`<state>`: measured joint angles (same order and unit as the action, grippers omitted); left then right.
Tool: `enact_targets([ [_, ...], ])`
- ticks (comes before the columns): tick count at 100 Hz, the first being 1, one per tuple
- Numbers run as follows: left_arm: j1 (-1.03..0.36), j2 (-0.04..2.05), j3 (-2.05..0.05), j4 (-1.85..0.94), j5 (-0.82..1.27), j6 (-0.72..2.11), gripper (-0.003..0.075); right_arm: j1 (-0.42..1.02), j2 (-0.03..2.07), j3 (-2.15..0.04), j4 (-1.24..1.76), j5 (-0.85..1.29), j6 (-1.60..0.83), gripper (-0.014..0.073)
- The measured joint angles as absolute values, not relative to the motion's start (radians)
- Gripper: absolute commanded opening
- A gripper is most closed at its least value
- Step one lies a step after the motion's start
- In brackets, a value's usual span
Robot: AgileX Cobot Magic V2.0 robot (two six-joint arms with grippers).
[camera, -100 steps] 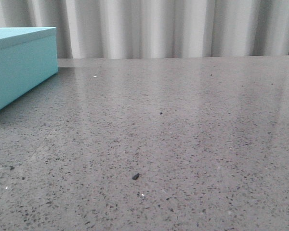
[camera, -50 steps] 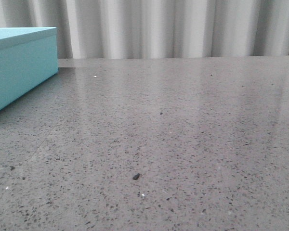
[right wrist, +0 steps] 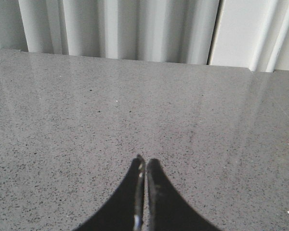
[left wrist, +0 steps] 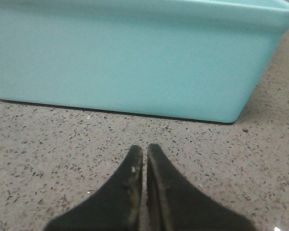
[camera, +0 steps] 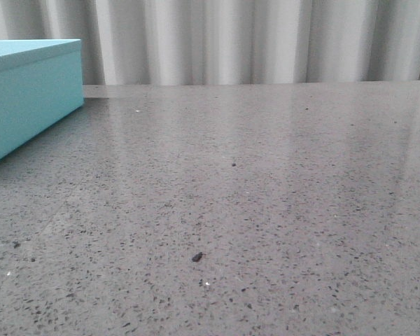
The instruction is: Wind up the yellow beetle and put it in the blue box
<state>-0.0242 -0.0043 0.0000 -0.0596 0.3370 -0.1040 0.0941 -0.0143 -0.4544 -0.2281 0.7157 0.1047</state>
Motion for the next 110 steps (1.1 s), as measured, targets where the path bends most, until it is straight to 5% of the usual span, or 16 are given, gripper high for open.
enact_targets([
  [79,-0.024,-0.004,-0.001,-0.06,0.339,-0.106,-0.0021,0.094,-0.014,-0.452,-0.232,0.714,0.105,-0.0041],
  [110,-0.024,-0.004,0.0,-0.06,0.339,-0.106,-0.0021,0.094,-0.014,-0.286,-0.325,0.484,0.105,-0.0041],
])
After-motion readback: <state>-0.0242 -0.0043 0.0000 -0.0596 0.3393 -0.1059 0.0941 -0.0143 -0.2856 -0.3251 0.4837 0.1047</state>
